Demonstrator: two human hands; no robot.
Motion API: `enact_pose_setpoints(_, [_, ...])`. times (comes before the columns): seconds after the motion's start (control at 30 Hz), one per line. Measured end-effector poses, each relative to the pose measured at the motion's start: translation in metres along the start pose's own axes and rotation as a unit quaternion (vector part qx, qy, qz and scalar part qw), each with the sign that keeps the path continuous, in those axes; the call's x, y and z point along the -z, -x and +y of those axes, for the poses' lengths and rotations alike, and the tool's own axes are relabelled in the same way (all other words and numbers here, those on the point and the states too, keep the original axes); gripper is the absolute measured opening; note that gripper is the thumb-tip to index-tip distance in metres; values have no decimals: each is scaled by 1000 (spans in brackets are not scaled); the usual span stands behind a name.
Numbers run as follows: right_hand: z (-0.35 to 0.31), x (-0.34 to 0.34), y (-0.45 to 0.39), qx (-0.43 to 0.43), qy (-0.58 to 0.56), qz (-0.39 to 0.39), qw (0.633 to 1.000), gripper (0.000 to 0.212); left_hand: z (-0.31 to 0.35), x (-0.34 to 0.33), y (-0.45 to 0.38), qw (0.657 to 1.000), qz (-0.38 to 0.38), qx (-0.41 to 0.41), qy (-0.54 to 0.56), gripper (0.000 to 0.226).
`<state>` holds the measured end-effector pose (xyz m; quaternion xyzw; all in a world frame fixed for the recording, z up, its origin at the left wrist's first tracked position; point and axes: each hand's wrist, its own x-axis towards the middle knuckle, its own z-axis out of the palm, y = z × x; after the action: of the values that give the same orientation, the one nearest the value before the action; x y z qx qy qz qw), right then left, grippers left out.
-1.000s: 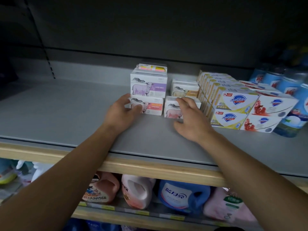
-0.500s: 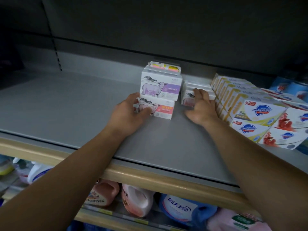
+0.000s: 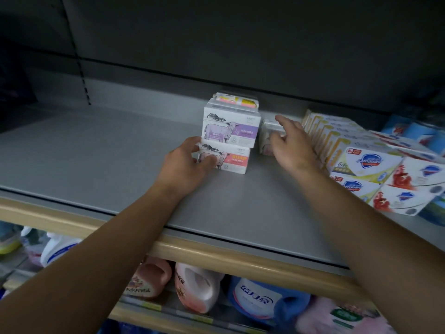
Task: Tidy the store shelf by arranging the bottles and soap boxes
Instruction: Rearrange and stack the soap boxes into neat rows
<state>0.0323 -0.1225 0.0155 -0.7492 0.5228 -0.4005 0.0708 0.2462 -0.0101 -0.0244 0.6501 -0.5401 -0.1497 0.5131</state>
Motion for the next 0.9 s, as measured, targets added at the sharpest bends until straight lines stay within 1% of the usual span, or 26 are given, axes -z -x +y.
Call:
enact_pose_setpoints(0.07, [-25,6,4,40,-83,43,995,48,1,1,0,1000,0,4,1,45])
enact_pose_setpoints(0.1, [-36,8,5,64,-93,38,993,50,2,1,1,1000,1,5,2,45])
enact_pose_setpoints(0.13, [-44,8,6,91,-82,18,992,53,3,2,2,1000,1,6,4,46])
enact_pose_setpoints(0.17, [-48,7,7,117,-45,-7,992,56,4,2,2,1000,1,6,5,47])
enact_pose_setpoints(0.23, [-50,3,10,151,63,-32,986,64,4,3,2,1000,-1,10,7,45])
enact_pose_setpoints(0.3, [-50,0,14,168,112,-3,979,64,3,4,1,1000,-6,15,18,46])
enact_pose_setpoints(0.37, [-54,-2,18,175,109,31,978,62,4,4,1,1000,-7,19,19,47])
enact_pose_setpoints(0.43, [-59,-2,23,164,73,40,983,59,5,3,3,1000,6,25,11,50])
enact_pose_setpoints(0.5, [-63,0,31,161,7,37,986,54,7,5,6,999,32,6,11,55])
enact_pose_setpoints(0.57, [-64,5,42,159,-49,14,986,51,12,8,11,995,53,-56,69,50])
enact_pose_setpoints(0.63, [-60,10,54,133,-120,-27,983,51,15,11,16,983,37,-126,129,43])
enact_pose_setpoints(0.67, [-58,12,60,109,-161,-45,980,51,14,12,17,978,21,-144,151,42])
enact_pose_setpoints(0.73, [-50,17,74,77,-220,-67,970,53,14,11,17,974,-13,-142,178,45])
enact_pose_setpoints(0.8, [-42,19,89,83,-232,-89,965,67,16,11,17,971,-39,-116,206,43])
enact_pose_setpoints(0.87, [-38,16,102,111,-203,-114,966,83,16,11,18,963,-61,-89,249,27])
enact_pose_setpoints(0.9, [-37,14,104,127,-186,-118,967,86,16,11,18,959,-69,-73,264,20])
